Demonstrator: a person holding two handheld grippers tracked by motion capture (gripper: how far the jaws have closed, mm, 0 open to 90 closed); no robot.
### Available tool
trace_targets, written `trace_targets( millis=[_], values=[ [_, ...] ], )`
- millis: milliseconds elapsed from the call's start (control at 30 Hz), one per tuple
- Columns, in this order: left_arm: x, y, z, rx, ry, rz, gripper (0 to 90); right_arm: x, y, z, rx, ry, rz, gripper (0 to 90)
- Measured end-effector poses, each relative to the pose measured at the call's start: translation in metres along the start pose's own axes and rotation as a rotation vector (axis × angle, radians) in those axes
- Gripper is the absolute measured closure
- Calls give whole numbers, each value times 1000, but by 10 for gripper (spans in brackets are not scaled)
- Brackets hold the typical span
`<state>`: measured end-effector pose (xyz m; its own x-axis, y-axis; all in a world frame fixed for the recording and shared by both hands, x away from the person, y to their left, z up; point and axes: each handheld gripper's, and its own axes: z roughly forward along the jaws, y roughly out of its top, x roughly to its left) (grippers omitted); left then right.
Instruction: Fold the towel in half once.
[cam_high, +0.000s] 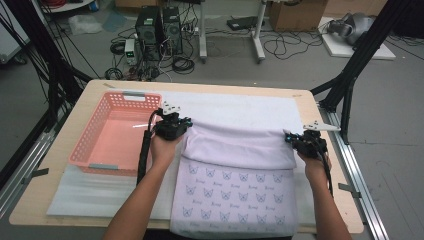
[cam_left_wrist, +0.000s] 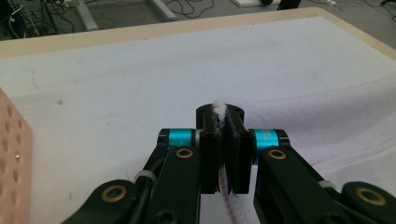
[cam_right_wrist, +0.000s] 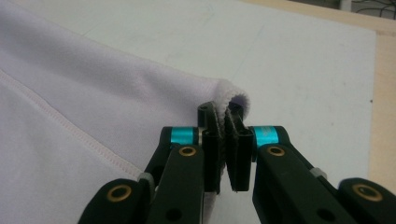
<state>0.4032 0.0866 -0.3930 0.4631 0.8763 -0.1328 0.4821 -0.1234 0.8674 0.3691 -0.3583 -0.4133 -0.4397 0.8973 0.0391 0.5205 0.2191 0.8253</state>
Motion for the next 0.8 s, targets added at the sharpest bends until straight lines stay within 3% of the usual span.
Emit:
trace_targets(
  millis=[167,367,433,467,533,667,800],
  values=[
    [8,8,14,-2,26,-28,852,-6,9,16,5,-22,17,861],
    [13,7,22,5,25,-14,845,-8,17,30,5,-54,19,858],
    [11,4,24,31,6,-12,752,-7,19,32,9,-53,28,824],
    [10,4,24,39,-10,-24,648,-5,19,32,3,-50,31,726],
    [6,2,22,40,-30,-19,580,-3,19,32,4,-47,48,616],
    [-1,-4,19,87,-70,37,544,-4,19,25,17,-6,58,567],
    [-3,-15,20,116,-92,44,537,0,20,19,41,43,44,567]
  ],
)
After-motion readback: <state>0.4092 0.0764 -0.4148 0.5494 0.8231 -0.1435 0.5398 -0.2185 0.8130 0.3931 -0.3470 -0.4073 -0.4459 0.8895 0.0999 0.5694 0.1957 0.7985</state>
